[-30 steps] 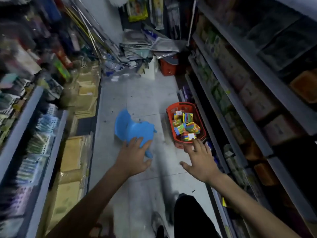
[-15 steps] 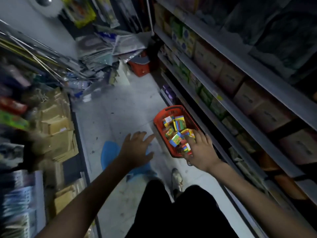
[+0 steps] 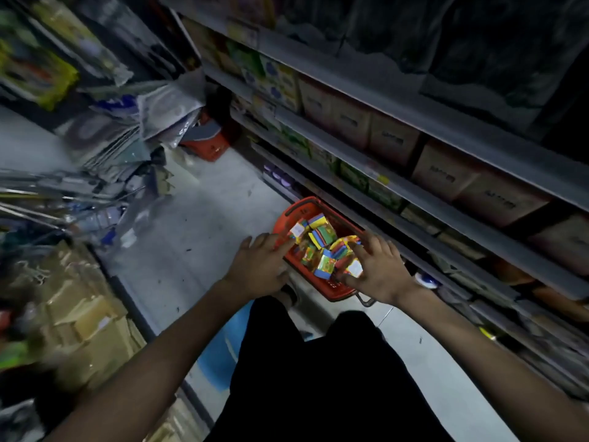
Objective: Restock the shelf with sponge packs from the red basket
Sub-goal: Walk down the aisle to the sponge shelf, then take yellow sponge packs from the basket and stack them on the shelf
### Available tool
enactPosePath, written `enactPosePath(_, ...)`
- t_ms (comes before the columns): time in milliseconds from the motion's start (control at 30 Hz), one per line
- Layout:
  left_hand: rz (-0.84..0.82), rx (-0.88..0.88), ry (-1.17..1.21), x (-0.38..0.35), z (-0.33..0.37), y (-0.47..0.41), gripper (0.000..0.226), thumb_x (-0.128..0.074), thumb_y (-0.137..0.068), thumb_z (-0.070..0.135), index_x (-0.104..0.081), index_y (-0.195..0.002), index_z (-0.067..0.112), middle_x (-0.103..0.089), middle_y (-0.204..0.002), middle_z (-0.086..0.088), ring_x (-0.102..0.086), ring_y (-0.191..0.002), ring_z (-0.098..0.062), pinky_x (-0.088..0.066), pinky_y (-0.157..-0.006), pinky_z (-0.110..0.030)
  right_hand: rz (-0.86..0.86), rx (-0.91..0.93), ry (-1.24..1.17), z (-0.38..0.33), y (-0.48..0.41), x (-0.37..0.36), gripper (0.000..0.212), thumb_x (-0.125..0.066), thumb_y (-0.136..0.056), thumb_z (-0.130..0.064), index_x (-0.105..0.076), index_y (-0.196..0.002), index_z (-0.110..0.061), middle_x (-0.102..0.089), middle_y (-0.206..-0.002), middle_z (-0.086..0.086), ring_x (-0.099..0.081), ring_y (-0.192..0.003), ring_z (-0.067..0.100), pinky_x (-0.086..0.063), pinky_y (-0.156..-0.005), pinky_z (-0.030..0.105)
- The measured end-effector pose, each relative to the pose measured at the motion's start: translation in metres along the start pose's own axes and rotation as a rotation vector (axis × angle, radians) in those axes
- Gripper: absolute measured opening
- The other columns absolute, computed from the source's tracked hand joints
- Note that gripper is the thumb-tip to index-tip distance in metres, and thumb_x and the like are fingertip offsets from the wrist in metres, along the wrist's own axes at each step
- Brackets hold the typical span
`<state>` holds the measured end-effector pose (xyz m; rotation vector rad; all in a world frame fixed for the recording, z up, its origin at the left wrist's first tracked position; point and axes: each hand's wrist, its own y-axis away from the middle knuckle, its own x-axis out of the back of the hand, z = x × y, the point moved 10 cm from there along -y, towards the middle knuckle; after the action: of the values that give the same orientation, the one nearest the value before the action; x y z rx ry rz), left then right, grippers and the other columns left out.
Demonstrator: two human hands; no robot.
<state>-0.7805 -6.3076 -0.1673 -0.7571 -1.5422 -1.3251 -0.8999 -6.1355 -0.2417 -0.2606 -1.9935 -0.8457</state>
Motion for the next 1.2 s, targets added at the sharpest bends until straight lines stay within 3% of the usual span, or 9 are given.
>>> enactPosePath(100,-0.003,-0.083,-0.036,0.005,-0.014,-0.035,0.073,-0.053,-0.077,0.051,-0.055,-0.144,0.023,-0.061,-0.133,-0.012,-0.059,-0.122,-0.036,-0.047,-0.100,-0.058,0.003,-0.073,-0.033,0.002,-0.019,-0.005,0.091,-0.045,-0.088,-0.078,-0.028,-0.160,-0.026,-0.013,-0.168,0.018,-0.012,-0.155,0.037,-0.012,-0.126,0.052)
enactPosePath(233,-0.038,-0.207,-0.094,0.005,-0.039,-0.082,0.076,-0.045,-0.079,0.053,-0.049,-0.149,0.023,-0.055,-0.139,-0.009,-0.052,-0.130,-0.033,-0.042,-0.107,-0.056,0.007,-0.158,-0.060,-0.006,-0.059,-0.012,0.101,-0.026,-0.078,-0.085,-0.031,-0.158,-0.025,-0.014,-0.168,0.018,-0.012,-0.155,0.036,-0.013,-0.125,0.052)
enactPosePath(367,-0.052,-0.375,-0.157,-0.009,-0.075,-0.130,0.075,-0.048,-0.085,0.053,-0.038,-0.155,0.026,-0.044,-0.151,-0.007,-0.041,-0.139,-0.030,-0.034,-0.115,-0.053,0.005,-0.266,-0.096,-0.025,-0.106,-0.025,0.088,-0.047,-0.088,-0.073,-0.030,-0.158,-0.023,-0.013,-0.168,0.019,-0.009,-0.156,0.037,-0.010,-0.125,0.050)
enactPosePath(500,-0.082,-0.543,-0.171,-0.035,-0.124,-0.178,0.076,-0.047,-0.086,0.054,-0.037,-0.156,0.027,-0.045,-0.151,-0.008,-0.043,-0.139,-0.031,-0.035,-0.114,-0.049,0.038,-0.422,-0.148,-0.055,-0.149,-0.041,0.104,-0.015,-0.074,-0.081,-0.028,-0.159,-0.022,-0.014,-0.168,0.021,-0.011,-0.156,0.038,-0.013,-0.125,0.052)
enactPosePath(633,-0.152,-0.648,-0.180,-0.066,-0.177,-0.206,0.076,-0.047,-0.083,0.055,-0.040,-0.154,0.027,-0.049,-0.147,-0.007,-0.047,-0.135,-0.031,-0.039,-0.110,-0.048,-0.007,-0.561,-0.252,-0.090,-0.173,-0.073,0.086,-0.044,-0.092,-0.070,-0.024,-0.161,-0.022,-0.012,-0.168,0.020,-0.008,-0.157,0.037,-0.018,-0.125,0.052)
enactPosePath(767,-0.220,-0.641,-0.107,-0.102,-0.211,-0.219,0.074,-0.046,-0.082,0.056,-0.046,-0.150,0.027,-0.056,-0.140,-0.004,-0.055,-0.126,-0.031,-0.046,-0.101,-0.045,-0.051,-0.635,-0.329,-0.113,-0.185,-0.104,0.085,-0.044,-0.094,-0.069,-0.022,-0.161,-0.022,-0.013,-0.167,0.018,-0.011,-0.155,0.037,-0.024,-0.123,0.052)
enactPosePath(1000,-0.331,-0.569,0.044,-0.199,-0.202,-0.231,0.072,-0.049,-0.086,0.053,-0.039,-0.153,0.030,-0.050,-0.146,0.002,-0.050,-0.132,-0.026,-0.045,-0.104,-0.048,-0.059,-0.663,-0.404,-0.106,-0.209,-0.166,0.084,-0.044,-0.097,-0.066,-0.011,-0.163,-0.026,-0.014,-0.168,0.016,-0.012,-0.156,0.035,-0.021,-0.123,0.050)
enactPosePath(1200,-0.212,-0.551,0.132,-0.305,-0.157,-0.267,0.069,-0.059,-0.091,0.042,-0.036,-0.155,0.028,-0.045,-0.153,-0.004,-0.051,-0.131,-0.030,-0.051,-0.097,-0.046,0.131,-0.669,-0.388,-0.042,-0.252,-0.246,0.072,-0.047,-0.096,-0.059,-0.034,-0.155,-0.020,-0.033,-0.159,0.019,-0.029,-0.147,0.038,-0.031,-0.119,0.052)
